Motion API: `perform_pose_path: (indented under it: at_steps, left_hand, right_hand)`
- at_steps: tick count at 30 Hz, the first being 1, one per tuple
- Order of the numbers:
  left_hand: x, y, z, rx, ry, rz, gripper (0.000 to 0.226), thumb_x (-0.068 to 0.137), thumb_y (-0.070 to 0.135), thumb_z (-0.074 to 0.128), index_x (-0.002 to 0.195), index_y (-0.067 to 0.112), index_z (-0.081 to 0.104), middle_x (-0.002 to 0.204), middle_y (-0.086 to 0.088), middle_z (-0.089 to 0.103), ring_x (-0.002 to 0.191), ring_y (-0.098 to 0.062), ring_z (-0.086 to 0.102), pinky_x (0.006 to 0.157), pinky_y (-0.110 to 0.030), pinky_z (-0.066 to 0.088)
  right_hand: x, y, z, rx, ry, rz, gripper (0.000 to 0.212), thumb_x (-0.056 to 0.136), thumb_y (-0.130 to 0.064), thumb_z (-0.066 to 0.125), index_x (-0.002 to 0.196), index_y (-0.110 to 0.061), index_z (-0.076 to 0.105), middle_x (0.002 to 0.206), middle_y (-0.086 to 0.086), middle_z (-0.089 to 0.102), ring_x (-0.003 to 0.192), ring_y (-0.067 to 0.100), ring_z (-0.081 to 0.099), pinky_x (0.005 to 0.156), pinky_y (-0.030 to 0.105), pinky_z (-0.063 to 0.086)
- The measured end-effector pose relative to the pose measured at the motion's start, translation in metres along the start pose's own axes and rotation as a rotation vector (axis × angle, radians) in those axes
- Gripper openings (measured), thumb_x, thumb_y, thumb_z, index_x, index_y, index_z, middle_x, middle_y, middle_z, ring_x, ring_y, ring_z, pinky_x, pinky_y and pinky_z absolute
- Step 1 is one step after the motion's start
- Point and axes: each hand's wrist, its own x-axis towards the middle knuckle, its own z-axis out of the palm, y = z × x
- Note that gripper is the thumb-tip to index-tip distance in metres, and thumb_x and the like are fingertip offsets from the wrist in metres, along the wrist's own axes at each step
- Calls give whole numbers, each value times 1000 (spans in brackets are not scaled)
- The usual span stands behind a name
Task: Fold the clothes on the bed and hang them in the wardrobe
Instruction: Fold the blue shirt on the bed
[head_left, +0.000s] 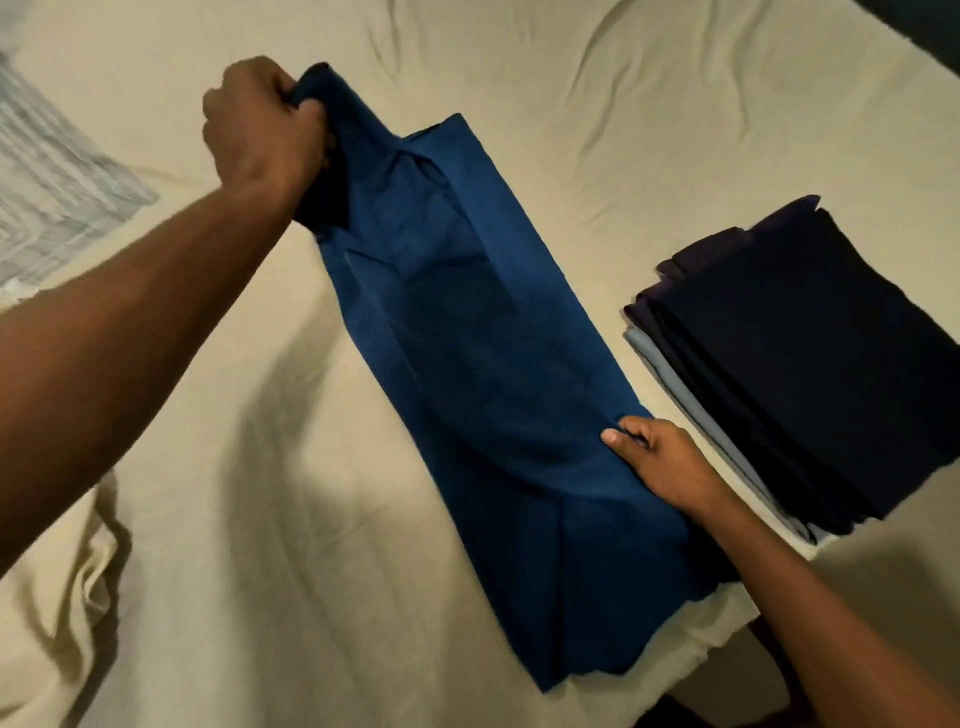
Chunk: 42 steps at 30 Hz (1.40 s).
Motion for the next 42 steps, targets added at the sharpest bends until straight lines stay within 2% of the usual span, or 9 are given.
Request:
perform_pose_path:
  at_steps: [7, 14, 19, 23, 26, 29, 32, 37, 42]
  left_hand:
    - [31, 42, 75, 149, -292, -100, 68, 88, 24, 57, 150, 19, 28, 130, -14, 55, 106, -29, 62, 85, -39, 55]
    - [-97, -43, 114, 75, -407, -303, 20, 77, 41, 55, 90, 28, 49, 98, -9, 67, 93, -35, 66, 82, -50, 58]
    - [-203, -71, 119, 125, -414, -531, 32, 91, 53, 58, 88, 21, 56, 89, -2, 64, 90, -27, 61, 86, -39, 52]
    - [-220, -76, 119, -74, -578, -604, 42, 92, 48, 64, 73, 16, 45, 67, -1, 53, 50, -15, 44, 46, -24, 36]
    - [-215, -80, 116, -118, -637, -610, 39, 95, 33, 65, 66, 19, 43, 60, -2, 48, 43, -12, 33, 41, -21, 25]
    - [-219, -84, 115, -45, -558, -562, 39, 93, 36, 69, 67, 16, 47, 60, -2, 57, 47, -14, 41, 48, -25, 35]
    - [-225, -84, 115, -18, -485, -568, 37, 90, 37, 71, 70, 18, 46, 63, -1, 63, 51, -15, 49, 58, -29, 44]
    - [-244, -77, 100, 265, -267, -128, 22, 91, 28, 65, 106, 16, 55, 105, -5, 61, 96, -29, 57, 84, -41, 46]
    - [-294, -78, 97, 451, -433, 504, 53, 93, 42, 56, 139, 19, 50, 150, -8, 40, 134, -31, 38, 102, -48, 34]
  right_hand:
    - [41, 10, -17, 232, 12, 89, 51, 98, -37, 59, 76, 5, 41, 67, 3, 41, 62, 17, 39, 59, 33, 33]
    - [39, 6, -21, 387, -82, 172, 34, 97, -34, 63, 81, -5, 60, 75, -3, 66, 68, 12, 62, 63, 27, 47]
    - [24, 5, -34, 511, -201, 277, 16, 97, -24, 63, 96, -10, 71, 96, 1, 77, 87, 15, 73, 72, 26, 57]
    - [11, 14, -42, 505, -306, 358, 16, 95, -24, 65, 106, -14, 72, 101, -1, 77, 92, 17, 74, 76, 28, 57]
    - [-1, 20, -47, 510, -352, 394, 13, 96, -19, 64, 105, -11, 71, 98, 1, 77, 88, 15, 74, 68, 22, 56]
    - [-14, 31, -49, 381, -323, 375, 29, 94, -24, 67, 76, -8, 52, 68, 0, 58, 57, 16, 55, 55, 23, 42]
    - [-27, 44, -46, 181, -236, 357, 41, 90, -34, 71, 69, -16, 41, 59, -3, 36, 57, 13, 33, 54, 28, 28]
    - [-48, 34, -44, -269, -5, 379, 30, 92, -44, 66, 89, -16, 56, 80, -4, 58, 83, 24, 60, 70, 34, 43]
    - [-60, 9, -14, -563, 283, -192, 44, 97, -40, 48, 132, -14, 53, 131, 7, 56, 117, 30, 53, 91, 45, 49]
